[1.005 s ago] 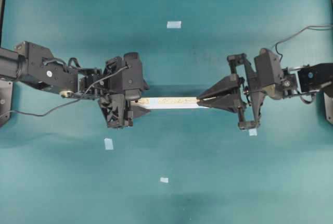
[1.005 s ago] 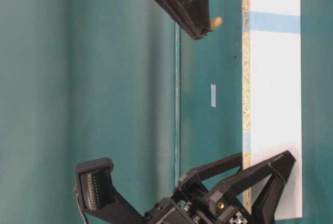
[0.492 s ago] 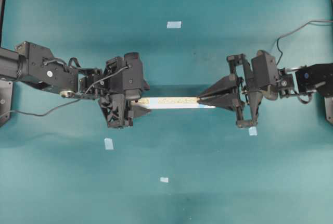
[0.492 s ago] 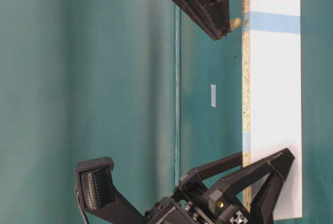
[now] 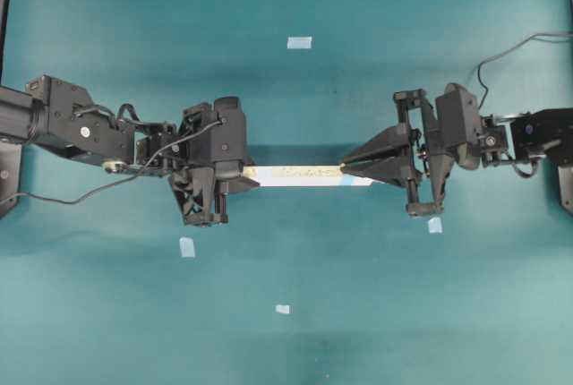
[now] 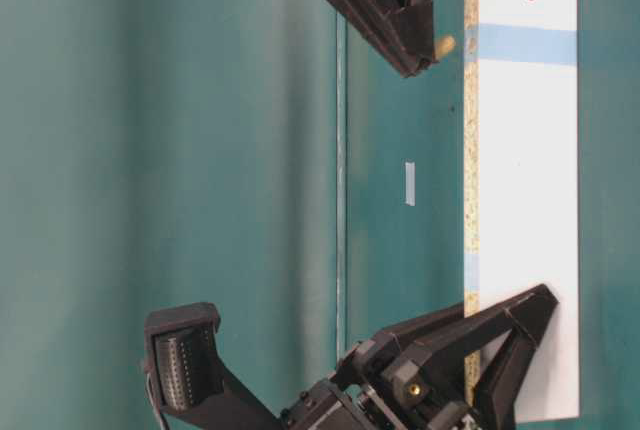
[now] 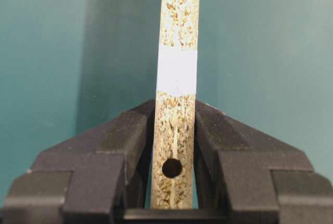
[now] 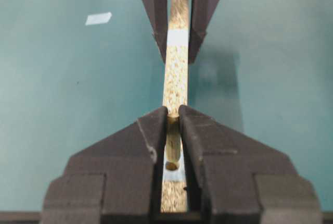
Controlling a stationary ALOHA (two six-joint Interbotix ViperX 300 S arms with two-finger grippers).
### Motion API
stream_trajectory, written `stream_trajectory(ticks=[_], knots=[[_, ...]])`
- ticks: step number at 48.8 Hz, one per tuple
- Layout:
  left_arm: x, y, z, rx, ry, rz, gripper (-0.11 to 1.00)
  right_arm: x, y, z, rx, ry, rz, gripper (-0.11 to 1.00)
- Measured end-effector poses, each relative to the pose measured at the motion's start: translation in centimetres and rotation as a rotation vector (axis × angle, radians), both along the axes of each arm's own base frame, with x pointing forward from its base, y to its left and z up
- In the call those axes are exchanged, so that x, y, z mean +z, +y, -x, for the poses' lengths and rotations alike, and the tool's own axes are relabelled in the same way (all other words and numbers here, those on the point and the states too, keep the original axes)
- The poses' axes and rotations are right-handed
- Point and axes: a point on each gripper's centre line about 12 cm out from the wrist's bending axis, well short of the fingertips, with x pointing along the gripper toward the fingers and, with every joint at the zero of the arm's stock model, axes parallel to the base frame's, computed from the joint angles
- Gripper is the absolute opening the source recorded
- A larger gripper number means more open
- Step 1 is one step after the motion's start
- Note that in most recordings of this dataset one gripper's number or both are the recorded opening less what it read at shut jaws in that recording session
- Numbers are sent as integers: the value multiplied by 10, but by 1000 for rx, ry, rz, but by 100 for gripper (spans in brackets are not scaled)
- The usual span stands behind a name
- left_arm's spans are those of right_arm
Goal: Move the wooden board into place and insert the rod into its hole.
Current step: 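Carry the dowel with the right gripper to the board's right-end hole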
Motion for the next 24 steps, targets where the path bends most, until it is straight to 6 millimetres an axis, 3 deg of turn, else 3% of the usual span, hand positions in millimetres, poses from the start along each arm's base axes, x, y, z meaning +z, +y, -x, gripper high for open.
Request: stream_trajectory(ticks=[24], knots=[[0,-2,0,-6,0,-1,21,-8,-1,-3,-1,18,0,10]])
